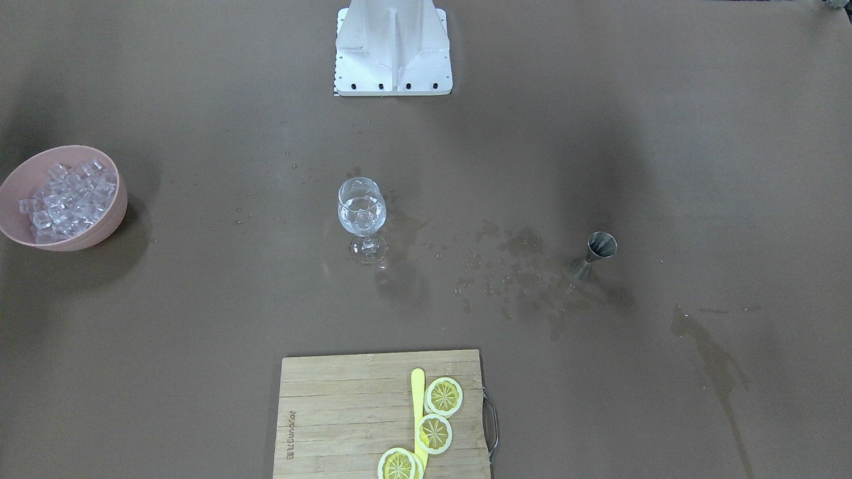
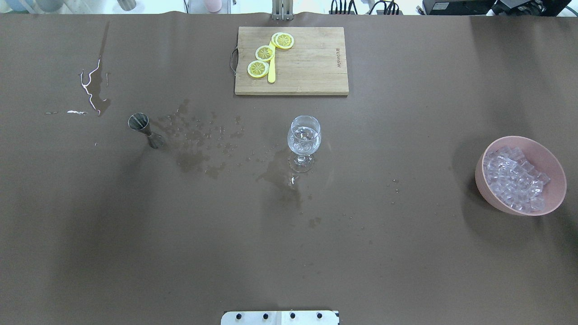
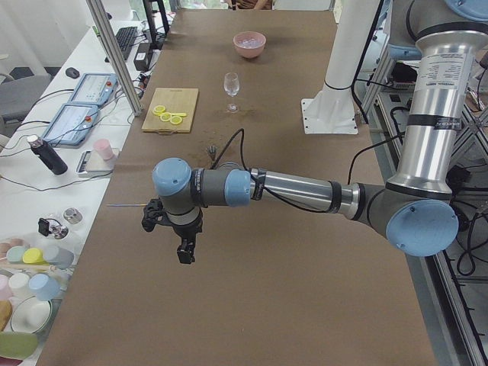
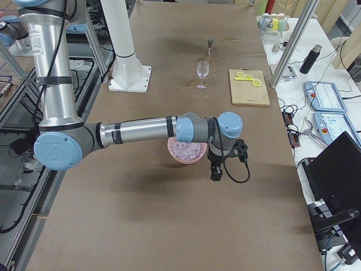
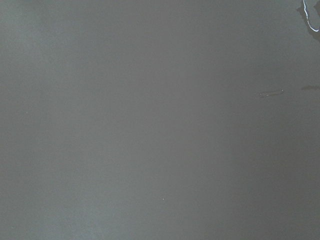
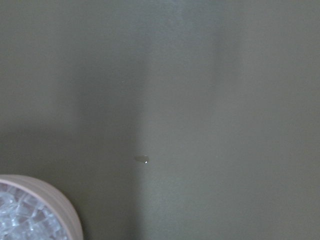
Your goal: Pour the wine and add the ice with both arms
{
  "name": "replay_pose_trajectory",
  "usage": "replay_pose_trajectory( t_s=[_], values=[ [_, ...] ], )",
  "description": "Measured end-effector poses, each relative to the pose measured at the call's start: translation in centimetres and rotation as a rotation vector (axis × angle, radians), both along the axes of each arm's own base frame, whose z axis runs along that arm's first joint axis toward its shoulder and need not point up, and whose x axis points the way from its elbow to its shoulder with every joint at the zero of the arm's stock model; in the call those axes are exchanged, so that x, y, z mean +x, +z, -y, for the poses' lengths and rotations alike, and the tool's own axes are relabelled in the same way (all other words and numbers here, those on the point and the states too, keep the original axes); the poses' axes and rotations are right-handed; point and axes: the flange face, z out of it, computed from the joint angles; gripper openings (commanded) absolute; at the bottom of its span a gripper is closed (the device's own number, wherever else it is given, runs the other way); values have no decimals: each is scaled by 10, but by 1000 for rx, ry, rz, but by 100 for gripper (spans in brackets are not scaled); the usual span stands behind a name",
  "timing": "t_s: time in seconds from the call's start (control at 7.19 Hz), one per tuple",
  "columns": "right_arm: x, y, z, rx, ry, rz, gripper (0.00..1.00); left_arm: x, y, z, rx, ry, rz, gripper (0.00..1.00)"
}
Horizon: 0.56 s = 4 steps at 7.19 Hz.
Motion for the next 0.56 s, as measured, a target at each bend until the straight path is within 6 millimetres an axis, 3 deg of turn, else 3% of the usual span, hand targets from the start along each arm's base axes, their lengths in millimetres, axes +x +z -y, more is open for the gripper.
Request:
replay_pose_trajectory(
  t_s=[0.28,0.56],
  values=[
    [23,32,-8,-19,39,2,100,0,5,-4,-9,-3,0,98],
    [33,42,-15,-36,63,1,100,-7,16,-14,-29,-16,-1,98]
  ],
)
